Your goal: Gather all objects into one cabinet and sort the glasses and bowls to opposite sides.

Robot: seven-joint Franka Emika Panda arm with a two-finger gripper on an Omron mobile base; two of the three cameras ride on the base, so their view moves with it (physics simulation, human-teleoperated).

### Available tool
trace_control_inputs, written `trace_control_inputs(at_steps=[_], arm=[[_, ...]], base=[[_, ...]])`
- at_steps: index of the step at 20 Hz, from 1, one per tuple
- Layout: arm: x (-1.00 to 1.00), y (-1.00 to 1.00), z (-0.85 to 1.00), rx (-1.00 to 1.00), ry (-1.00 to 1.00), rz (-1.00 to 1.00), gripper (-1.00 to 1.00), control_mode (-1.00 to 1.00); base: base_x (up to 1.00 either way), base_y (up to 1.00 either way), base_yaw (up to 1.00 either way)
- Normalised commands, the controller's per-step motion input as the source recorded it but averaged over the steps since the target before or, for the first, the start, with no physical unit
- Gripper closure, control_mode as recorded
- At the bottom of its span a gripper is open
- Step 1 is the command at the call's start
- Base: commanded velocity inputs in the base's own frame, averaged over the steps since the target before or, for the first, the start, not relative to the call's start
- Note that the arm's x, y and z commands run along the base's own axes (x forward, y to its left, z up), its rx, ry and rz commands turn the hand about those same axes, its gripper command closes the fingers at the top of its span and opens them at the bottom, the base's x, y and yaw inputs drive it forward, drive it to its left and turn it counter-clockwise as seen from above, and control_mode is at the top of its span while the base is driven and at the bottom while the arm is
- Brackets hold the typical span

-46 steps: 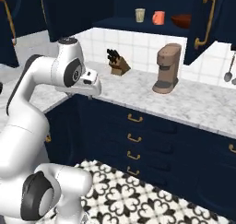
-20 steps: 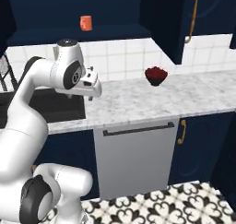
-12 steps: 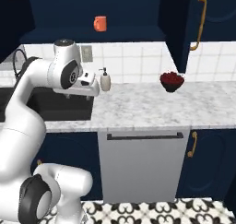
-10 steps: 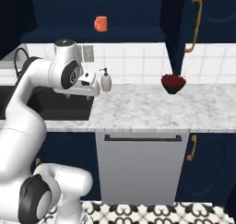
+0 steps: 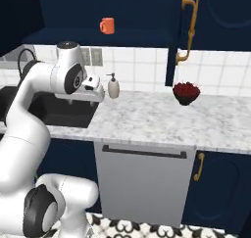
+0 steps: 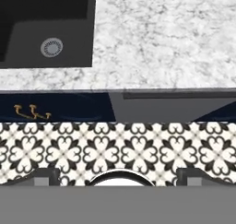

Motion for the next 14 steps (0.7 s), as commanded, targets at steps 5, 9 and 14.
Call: trace_control_inputs(at_steps=[5, 9, 14], arm=[[0.0, 0.0, 0.0, 0.0, 0.0, 0.0, -1.0, 1.0], [0.0, 0.0, 0.0, 0.0, 0.0, 0.0, -1.0, 1.0], [0.0, 0.0, 0.0, 0.0, 0.0, 0.0, -1.0, 1.0]], base=[[0.83, 0.78, 0.0], [0.68, 0.5, 0.0], [0.03, -0.06, 0.02]])
